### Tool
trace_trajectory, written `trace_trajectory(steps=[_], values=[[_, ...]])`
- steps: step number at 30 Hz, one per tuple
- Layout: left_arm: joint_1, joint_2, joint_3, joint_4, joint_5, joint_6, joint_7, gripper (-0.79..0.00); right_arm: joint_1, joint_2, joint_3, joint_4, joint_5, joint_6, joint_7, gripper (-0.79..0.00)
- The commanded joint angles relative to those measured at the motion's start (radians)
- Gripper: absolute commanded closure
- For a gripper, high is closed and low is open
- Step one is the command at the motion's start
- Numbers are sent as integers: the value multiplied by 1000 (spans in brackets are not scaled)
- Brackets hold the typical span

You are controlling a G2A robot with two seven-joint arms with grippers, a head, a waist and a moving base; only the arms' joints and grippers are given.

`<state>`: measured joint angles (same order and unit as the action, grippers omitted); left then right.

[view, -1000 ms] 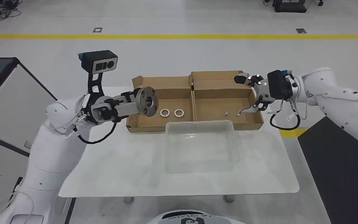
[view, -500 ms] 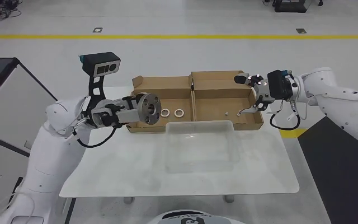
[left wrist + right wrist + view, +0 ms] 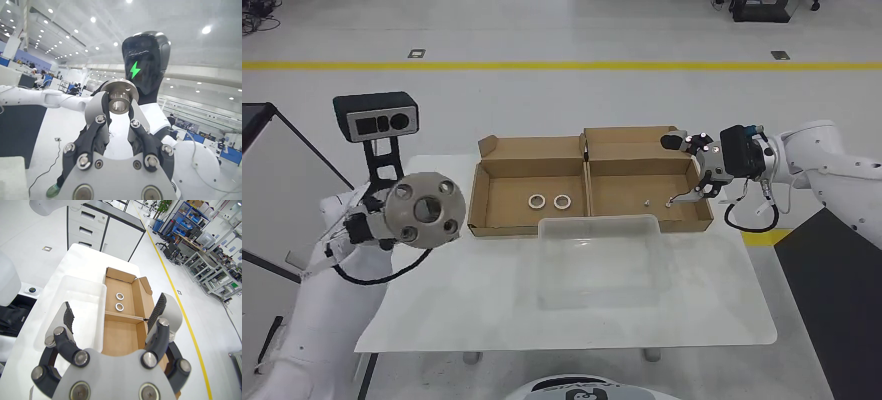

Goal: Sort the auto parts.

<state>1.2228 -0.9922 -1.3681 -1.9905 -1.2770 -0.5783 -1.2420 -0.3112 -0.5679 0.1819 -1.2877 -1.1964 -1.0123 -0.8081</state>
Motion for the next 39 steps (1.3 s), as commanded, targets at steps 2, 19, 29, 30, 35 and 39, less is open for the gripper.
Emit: trace_trajectory(steps=[2, 19, 29, 30, 35, 39], values=[[17, -15, -27, 2, -59, -1, 1, 0, 0, 0, 0, 0, 0, 0, 0, -785], [50, -87, -130, 42, 91, 58, -58, 0, 0, 0, 0, 0, 0, 0, 0, -785], [75, -97, -153, 71, 177, 41, -41, 0, 0, 0, 0, 0, 0, 0, 0, -785], [78, -100, -152, 68, 152, 37, -37, 0, 0, 0, 0, 0, 0, 0, 0, -785], [93, -113, -155, 59, 15, 36, -36, 0, 0, 0, 0, 0, 0, 0, 0, -785], [98, -122, -165, 56, -74, 42, -42, 0, 0, 0, 0, 0, 0, 0, 0, -785]])
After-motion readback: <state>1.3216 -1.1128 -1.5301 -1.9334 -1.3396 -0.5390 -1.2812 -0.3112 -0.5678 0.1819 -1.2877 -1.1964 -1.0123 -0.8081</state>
